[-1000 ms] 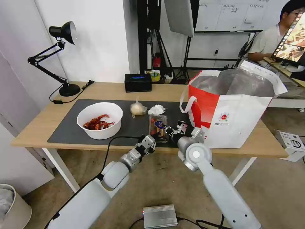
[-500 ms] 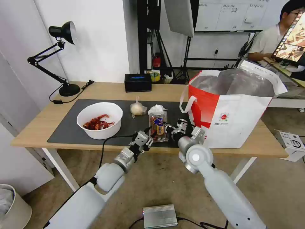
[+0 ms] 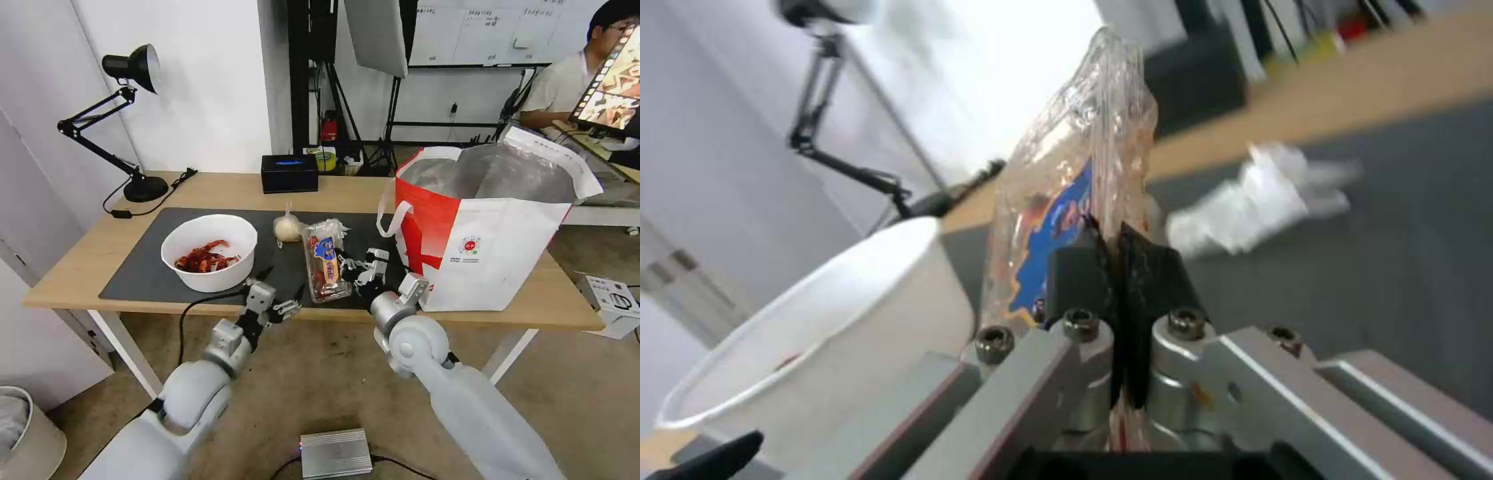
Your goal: Pick up the trash from the table and place it into the takeout bag.
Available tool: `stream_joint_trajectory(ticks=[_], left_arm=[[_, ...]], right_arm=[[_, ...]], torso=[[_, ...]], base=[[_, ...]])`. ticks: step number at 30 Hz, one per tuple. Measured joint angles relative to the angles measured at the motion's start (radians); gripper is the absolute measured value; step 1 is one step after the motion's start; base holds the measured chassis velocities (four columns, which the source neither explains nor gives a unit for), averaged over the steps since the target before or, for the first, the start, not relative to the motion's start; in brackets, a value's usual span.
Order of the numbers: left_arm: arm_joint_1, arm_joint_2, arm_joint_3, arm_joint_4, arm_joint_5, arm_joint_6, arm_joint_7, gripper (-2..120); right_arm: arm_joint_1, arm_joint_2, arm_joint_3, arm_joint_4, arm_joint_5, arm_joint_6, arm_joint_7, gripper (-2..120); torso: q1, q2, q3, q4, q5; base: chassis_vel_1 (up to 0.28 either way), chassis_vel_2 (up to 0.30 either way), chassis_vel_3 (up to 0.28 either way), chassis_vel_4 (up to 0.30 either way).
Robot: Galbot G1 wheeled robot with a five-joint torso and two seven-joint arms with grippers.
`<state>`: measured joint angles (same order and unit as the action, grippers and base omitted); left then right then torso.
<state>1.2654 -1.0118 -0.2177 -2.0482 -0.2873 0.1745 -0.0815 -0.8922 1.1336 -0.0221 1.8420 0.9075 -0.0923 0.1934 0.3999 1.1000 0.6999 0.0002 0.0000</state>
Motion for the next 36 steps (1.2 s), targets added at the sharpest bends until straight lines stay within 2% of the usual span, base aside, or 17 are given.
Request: stream_joint_trajectory(ticks=[8, 14, 16, 18, 24, 26, 28, 36], left_arm=[[0.11, -0.018, -0.119, -0.079, -0.022, 0.002, -0.012, 100], [0.172, -0.05, -0.193, -0.141, -0.03, 0.003, -0.012, 100], [0.211, -0.072, -0.223, -0.175, -0.028, 0.003, -0.009, 100], [0.22, -0.078, -0.229, -0.181, -0.026, 0.003, -0.007, 100], [0.285, -0.122, -0.277, -0.206, -0.004, -0.008, 0.017, 100], [0.287, -0.123, -0.278, -0.206, -0.003, -0.008, 0.017, 100], [0.3, -0.136, -0.284, -0.213, 0.009, -0.013, 0.024, 100], [0.306, -0.16, -0.283, -0.216, 0.026, -0.016, 0.028, 100]], right_arm=[[-0.045, -0.093, 0.011, 0.092, -0.147, 0.093, -0.07, 0], [-0.135, -0.169, 0.089, 0.181, -0.221, 0.161, -0.122, 0], [-0.192, -0.211, 0.146, 0.231, -0.241, 0.192, -0.151, 0], [-0.204, -0.22, 0.16, 0.241, -0.244, 0.198, -0.157, 0], [-0.34, -0.282, 0.308, 0.344, -0.251, 0.244, -0.199, 0], [-0.344, -0.283, 0.313, 0.347, -0.251, 0.245, -0.199, 0], [-0.381, -0.298, 0.391, 0.381, -0.244, 0.254, -0.2, 0], [-0.399, -0.331, 0.514, 0.421, -0.173, 0.259, -0.169, 0]], torso=[[0.0, 0.0, 0.0, 0.0, 0.0001], [0.0, 0.0, 0.0, -0.0003, 0.0003], [0.0, 0.0, 0.0, -0.0004, 0.0003], [0.0, 0.0, 0.0, -0.0003, 0.0003], [0.0, 0.0, 0.0, -0.0003, 0.0002], [0.0, 0.0, 0.0, -0.0003, 0.0003], [0.0, 0.0, 0.0, -0.0003, 0.0003], [0.0, 0.0, 0.0, -0.0003, 0.0]], base=[[0.0, 0.0, 0.0, 0.0], [0.0, 0.0, 0.0, 0.0], [0.0, 0.0, 0.0, 0.0], [0.0, 0.0, 0.0, 0.0], [0.0, 0.0, 0.0, 0.0], [0.0, 0.0, 0.0, 0.0], [0.0, 0.0, 0.0, 0.0], [0.0, 0.0, 0.0, 0.0]])
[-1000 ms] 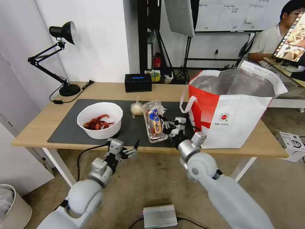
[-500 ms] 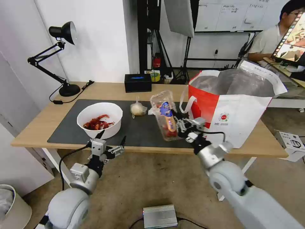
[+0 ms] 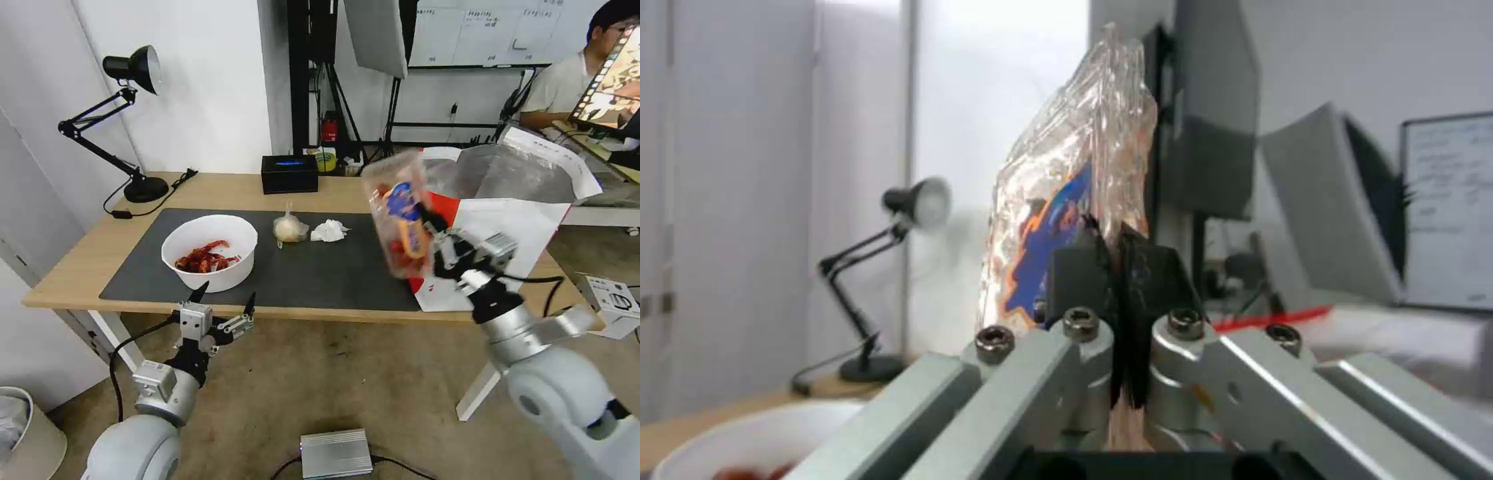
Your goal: Pick up the trash from the table and place it into the takeout bag.
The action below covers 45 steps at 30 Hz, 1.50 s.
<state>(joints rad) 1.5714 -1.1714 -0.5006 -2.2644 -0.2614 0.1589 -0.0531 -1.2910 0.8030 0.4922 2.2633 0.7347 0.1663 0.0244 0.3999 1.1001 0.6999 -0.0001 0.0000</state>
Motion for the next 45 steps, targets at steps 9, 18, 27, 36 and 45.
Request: stream_joint_trajectory(ticks=[9, 18, 27, 36, 45], left_arm=[[0.019, -0.013, -0.013, -0.005, 0.014, -0.004, 0.011, 100], [0.035, -0.026, -0.036, -0.012, 0.015, -0.005, 0.017, 100], [0.046, -0.038, -0.058, -0.014, 0.016, -0.013, 0.031, 100], [0.046, -0.05, -0.06, -0.007, 0.019, -0.018, 0.036, 100], [0.04, -0.056, -0.054, 0.009, 0.026, -0.019, 0.042, 100]], right_arm=[[0.071, -0.043, 0.089, -0.006, 0.141, -0.007, 0.066, 0], [0.185, -0.075, 0.099, -0.045, 0.27, -0.041, 0.172, 0], [0.338, -0.096, 0.066, -0.131, 0.43, -0.129, 0.36, 0], [0.437, -0.093, 0.01, -0.181, 0.586, -0.205, 0.519, 0], [0.509, -0.062, -0.017, -0.199, 0.792, -0.219, 0.678, 0]], torso=[[0.0, 0.0, 0.0, 0.0001, 0.0001], [0.0, 0.0, 0.0, 0.0001, 0.0], [0.0, 0.0, 0.0, 0.0, 0.0001], [0.0, 0.0, 0.0, 0.0001, 0.0001], [0.0, 0.0, 0.0, 0.0001, 0.0]], base=[[0.0, 0.0, 0.0, 0.0], [0.0, 0.0, 0.0, 0.0], [0.0, 0.0, 0.0, 0.0], [0.0, 0.0, 0.0, 0.0], [0.0, 0.0, 0.0, 0.0]])
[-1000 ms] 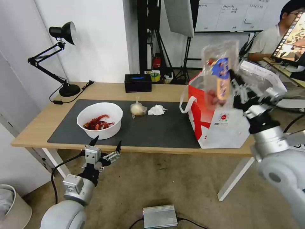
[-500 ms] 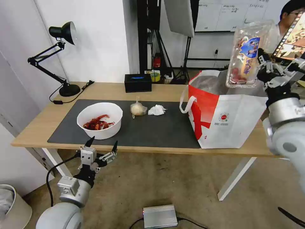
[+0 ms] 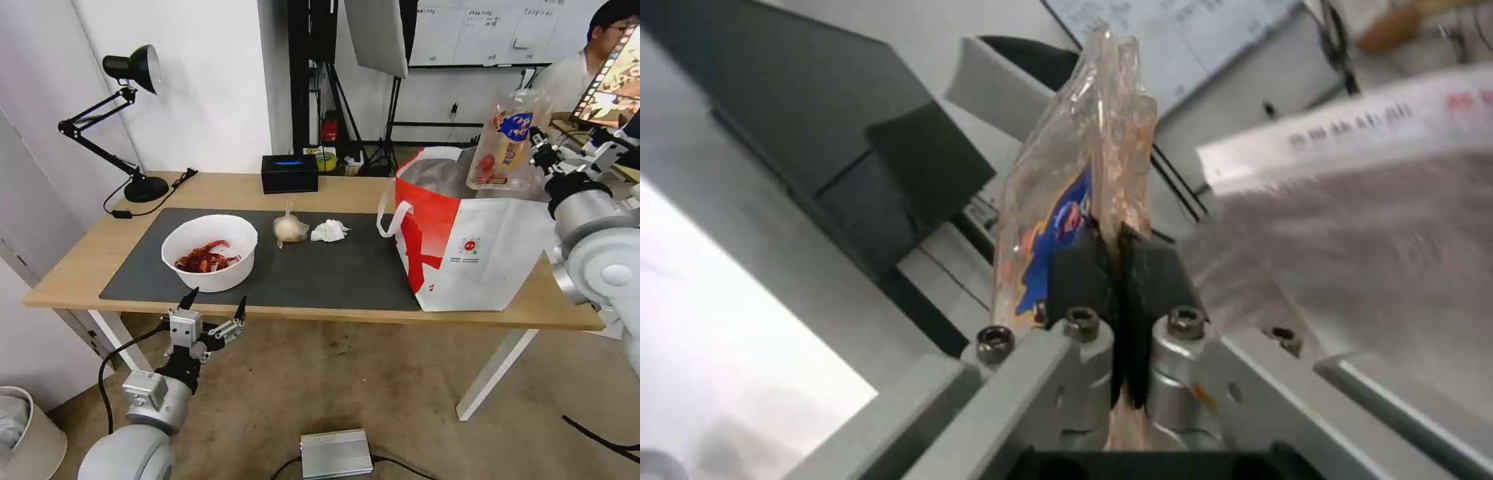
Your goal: Pick up the trash from the table and place it into the takeout bag.
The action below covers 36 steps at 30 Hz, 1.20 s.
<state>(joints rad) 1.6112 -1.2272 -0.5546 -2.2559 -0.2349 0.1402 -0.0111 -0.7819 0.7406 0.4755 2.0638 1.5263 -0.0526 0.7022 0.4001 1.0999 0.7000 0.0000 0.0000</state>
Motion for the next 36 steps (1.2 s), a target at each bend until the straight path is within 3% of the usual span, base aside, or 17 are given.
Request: stream_joint_trajectory(ticks=[8, 16, 31, 34, 36], left_arm=[[-0.004, -0.011, 0.008, 0.008, 0.015, 0.0, 0.008, 100], [-0.003, -0.017, 0.006, 0.008, 0.017, 0.0, 0.01, 100], [-0.002, -0.028, 0.006, 0.009, 0.021, 0.0, 0.012, 100], [-0.002, -0.031, 0.006, 0.009, 0.022, 0.0, 0.012, 100], [-0.002, -0.032, 0.006, 0.009, 0.022, -0.001, 0.012, 100]], right_arm=[[0.044, 0.027, 0.002, -0.006, 0.169, 0.029, 0.148, 0], [0.087, 0.05, -0.008, -0.018, 0.236, 0.051, 0.244, 0], [0.078, 0.06, -0.004, -0.018, 0.252, 0.054, 0.258, 0], [0.072, 0.06, -0.003, -0.016, 0.252, 0.053, 0.255, 3], [0.065, 0.062, -0.002, -0.012, 0.25, 0.052, 0.253, 17]], torso=[[0.0, 0.0, 0.0, 0.0, 0.0], [0.0, 0.0, 0.0, 0.0, 0.0], [0.0, 0.0, 0.0, 0.0, 0.0], [0.0, 0.0, 0.0, 0.0, -0.0001], [0.0, 0.0, 0.0, 0.0, 0.0]], base=[[0.0, 0.0, 0.0, 0.0], [0.0, 0.0, 0.0, 0.0], [0.0, 0.0, 0.0, 0.0], [0.0, 0.0, 0.0, 0.0], [0.0, 0.0, 0.0, 0.0]])
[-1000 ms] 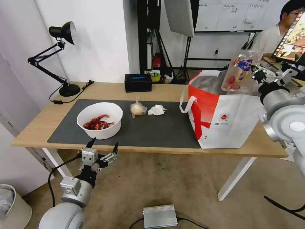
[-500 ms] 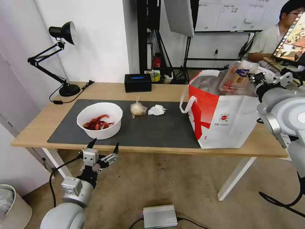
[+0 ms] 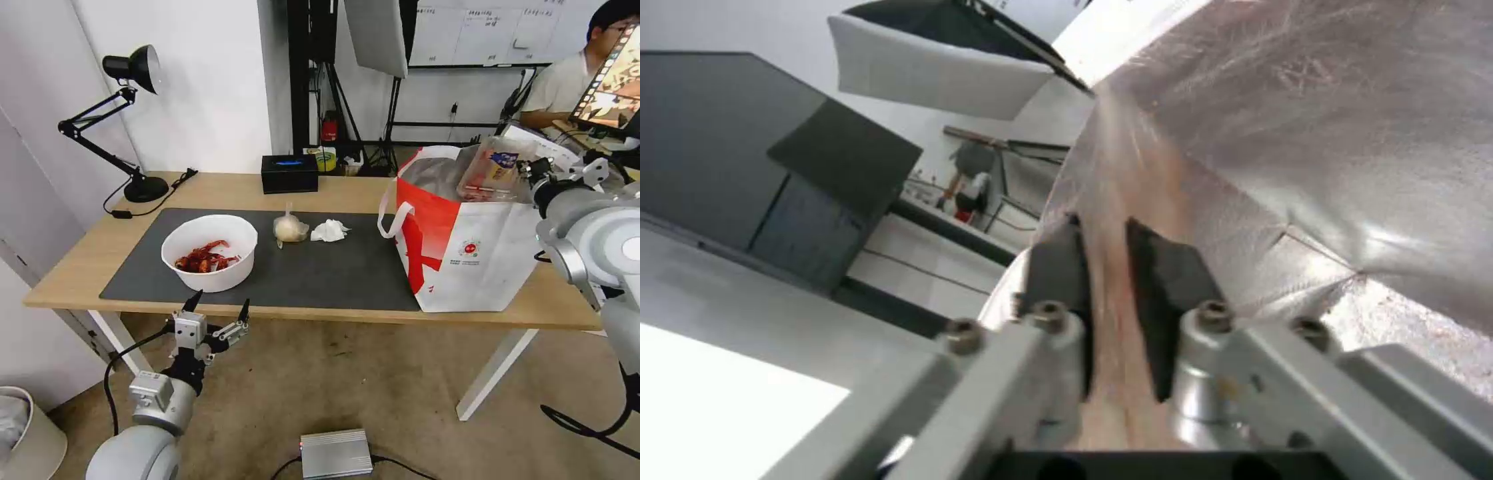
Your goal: Pick up the trash from the table and place it into the takeout bag.
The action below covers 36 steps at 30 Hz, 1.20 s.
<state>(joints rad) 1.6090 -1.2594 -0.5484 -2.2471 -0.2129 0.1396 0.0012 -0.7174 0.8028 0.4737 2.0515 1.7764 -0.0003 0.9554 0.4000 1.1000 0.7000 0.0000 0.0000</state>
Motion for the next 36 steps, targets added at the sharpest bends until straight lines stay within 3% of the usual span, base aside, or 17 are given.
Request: stream_joint_trajectory(ticks=[9, 12, 13, 20, 29, 36], left_arm=[[-0.001, -0.002, -0.001, 0.0, 0.0, -0.001, 0.0, 100], [-0.003, -0.006, -0.001, 0.001, 0.0, -0.002, 0.0, 100], [-0.003, -0.006, -0.001, 0.001, 0.0, -0.002, 0.0, 100], [-0.002, -0.016, -0.003, -0.004, 0.0, -0.003, 0.001, 100], [0.004, -0.028, -0.005, -0.011, -0.001, -0.004, -0.001, 100], [0.003, -0.037, -0.01, -0.013, -0.006, -0.006, -0.009, 100]], right_arm=[[-0.013, 0.001, 0.009, 0.006, -0.008, -0.001, -0.014, 46], [-0.039, -0.004, 0.019, 0.022, -0.038, -0.001, -0.084, 61], [-0.039, -0.004, 0.019, 0.022, -0.038, -0.001, -0.084, 61], [-0.14, -0.034, 0.034, 0.087, -0.207, -0.001, -0.417, 86], [-0.242, -0.042, 0.011, 0.137, -0.409, -0.001, -0.566, 89], [-0.405, -0.017, -0.004, 0.191, -0.644, 0.02, -0.672, 98]], torso=[[0.0, 0.0, 0.0, 0.0, 0.0], [0.0, 0.0, 0.0, 0.0, 0.0], [0.0, 0.0, 0.0, 0.0, 0.0], [0.0, 0.0, 0.0, 0.0, 0.0], [0.0, 0.0, 0.0, 0.0001, 0.0], [0.0, 0.0, 0.0, 0.0, -0.0001]], base=[[0.0, 0.0, 0.0, 0.0], [0.0, 0.0, 0.0, 0.0], [0.0, 0.0, 0.0, 0.0], [0.0, 0.0, 0.0, 0.0], [0.0, 0.0, 0.0, 0.0], [0.0, 0.0, 0.0, 0.0]])
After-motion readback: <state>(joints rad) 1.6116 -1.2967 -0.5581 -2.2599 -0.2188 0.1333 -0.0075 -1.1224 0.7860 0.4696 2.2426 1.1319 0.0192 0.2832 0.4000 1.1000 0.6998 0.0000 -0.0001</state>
